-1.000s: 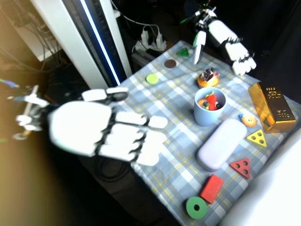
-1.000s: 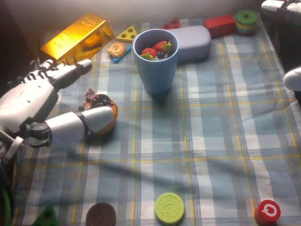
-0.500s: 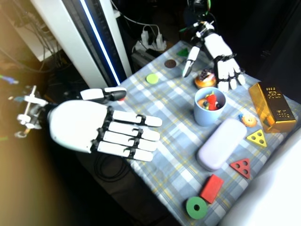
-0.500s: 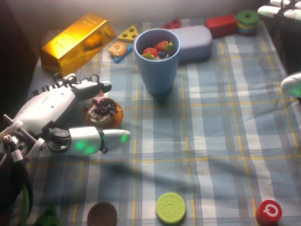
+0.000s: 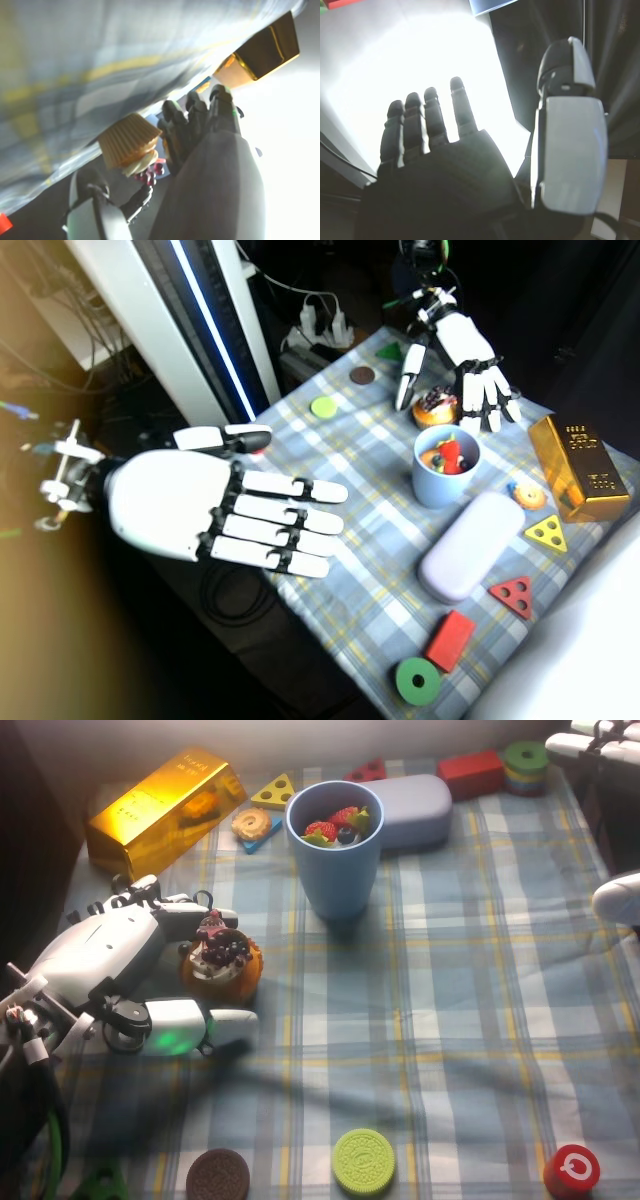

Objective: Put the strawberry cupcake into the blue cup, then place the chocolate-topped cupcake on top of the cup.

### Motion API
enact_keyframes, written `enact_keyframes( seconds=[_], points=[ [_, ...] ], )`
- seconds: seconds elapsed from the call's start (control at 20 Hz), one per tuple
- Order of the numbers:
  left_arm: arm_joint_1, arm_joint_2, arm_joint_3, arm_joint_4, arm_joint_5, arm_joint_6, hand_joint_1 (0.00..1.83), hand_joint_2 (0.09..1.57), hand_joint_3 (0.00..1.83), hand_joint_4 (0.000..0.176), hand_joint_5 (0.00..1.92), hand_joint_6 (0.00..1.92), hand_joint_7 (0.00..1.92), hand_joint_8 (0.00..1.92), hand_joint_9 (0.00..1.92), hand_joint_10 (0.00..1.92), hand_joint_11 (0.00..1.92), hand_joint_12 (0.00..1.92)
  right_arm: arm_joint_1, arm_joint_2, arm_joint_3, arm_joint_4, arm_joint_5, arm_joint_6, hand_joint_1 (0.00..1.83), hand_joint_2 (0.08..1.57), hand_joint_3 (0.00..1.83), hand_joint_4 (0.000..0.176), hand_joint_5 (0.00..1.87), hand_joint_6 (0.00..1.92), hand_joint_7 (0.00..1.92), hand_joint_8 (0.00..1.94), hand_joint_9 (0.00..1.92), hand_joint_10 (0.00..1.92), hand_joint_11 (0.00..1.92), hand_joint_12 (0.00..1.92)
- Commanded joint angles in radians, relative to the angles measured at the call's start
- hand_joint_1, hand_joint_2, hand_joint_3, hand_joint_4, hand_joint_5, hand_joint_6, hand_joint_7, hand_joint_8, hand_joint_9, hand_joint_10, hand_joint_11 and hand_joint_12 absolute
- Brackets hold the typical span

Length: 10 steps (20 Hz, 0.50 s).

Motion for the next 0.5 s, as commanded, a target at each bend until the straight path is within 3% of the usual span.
enact_keyframes(
  seconds=[0.0, 0.05, 0.2, 0.25, 0.3, 0.35, 0.4, 0.45],
  points=[
    [-0.014, 0.002, 0.004, 0.033, -0.112, -0.004, 0.91, 0.86, 0.0, 0.049, 0.71, 0.01, 0.73, 0.01, 0.33, 0.0, 0.0, 0.0, 0.005, -0.001, 0.006, 0.032, 0.114, 0.003, 0.0, 0.94, 0.0, 0.084, 0.0, 0.0, 0.0, 0.0, 0.0, 0.0, 0.0, 0.0],
    [-0.016, 0.004, 0.003, 0.033, -0.114, -0.004, 0.9, 0.88, 0.01, 0.056, 0.73, 0.02, 0.76, 0.02, 0.35, 0.01, 0.0, 0.0, 0.005, -0.003, 0.007, 0.032, 0.114, 0.003, 0.0, 0.94, 0.0, 0.093, 0.0, 0.0, 0.0, 0.0, 0.0, 0.0, 0.0, 0.0],
    [-0.021, 0.013, 0.0, 0.034, -0.122, -0.004, 0.97, 0.9, 0.0, 0.009, 0.83, 0.01, 0.86, 0.01, 0.44, 0.01, 0.02, 0.01, 0.003, -0.004, 0.007, 0.032, 0.114, 0.003, 0.0, 0.94, 0.0, 0.102, 0.0, 0.0, 0.0, 0.0, 0.0, 0.0, 0.0, 0.0],
    [-0.023, 0.017, -0.003, 0.036, -0.125, -0.004, 0.98, 0.91, 0.01, 0.023, 0.83, 0.01, 0.86, 0.01, 0.44, 0.0, 0.01, 0.0, 0.002, -0.004, 0.007, 0.032, 0.114, 0.003, 0.0, 0.94, 0.0, 0.099, 0.0, 0.0, 0.0, 0.0, 0.0, 0.0, 0.0, 0.0],
    [-0.027, 0.022, -0.006, 0.039, -0.13, -0.003, 0.98, 0.91, 0.01, 0.061, 0.83, 0.0, 0.88, 0.01, 0.46, 0.01, 0.03, 0.01, 0.002, -0.004, 0.007, 0.032, 0.114, 0.003, 0.0, 0.92, 0.0, 0.108, 0.0, 0.0, 0.0, 0.0, 0.0, 0.0, 0.0, 0.0],
    [-0.031, 0.028, -0.01, 0.043, -0.134, -0.003, 0.99, 0.92, 0.01, 0.076, 0.82, 0.0, 0.87, 0.01, 0.46, 0.01, 0.02, 0.0, 0.002, -0.005, 0.007, 0.032, 0.114, 0.003, 0.0, 0.91, 0.0, 0.115, 0.0, 0.0, 0.0, 0.0, 0.0, 0.0, 0.0, 0.0],
    [-0.035, 0.034, -0.014, 0.047, -0.141, -0.003, 1.01, 0.91, 0.0, 0.064, 0.84, 0.01, 0.88, 0.01, 0.48, 0.01, 0.02, 0.01, 0.001, -0.005, 0.007, 0.032, 0.114, 0.003, 0.0, 0.91, 0.0, 0.116, 0.0, 0.0, 0.0, 0.0, 0.0, 0.0, 0.0, 0.0],
    [-0.04, 0.042, -0.02, 0.049, -0.149, -0.003, 1.0, 0.92, 0.01, 0.073, 0.83, 0.0, 0.87, 0.0, 0.47, 0.01, 0.0, 0.0, 0.0, -0.005, 0.007, 0.032, 0.114, 0.003, 0.0, 0.9, 0.0, 0.115, 0.0, 0.0, 0.0, 0.0, 0.0, 0.0, 0.0, 0.0]
  ],
)
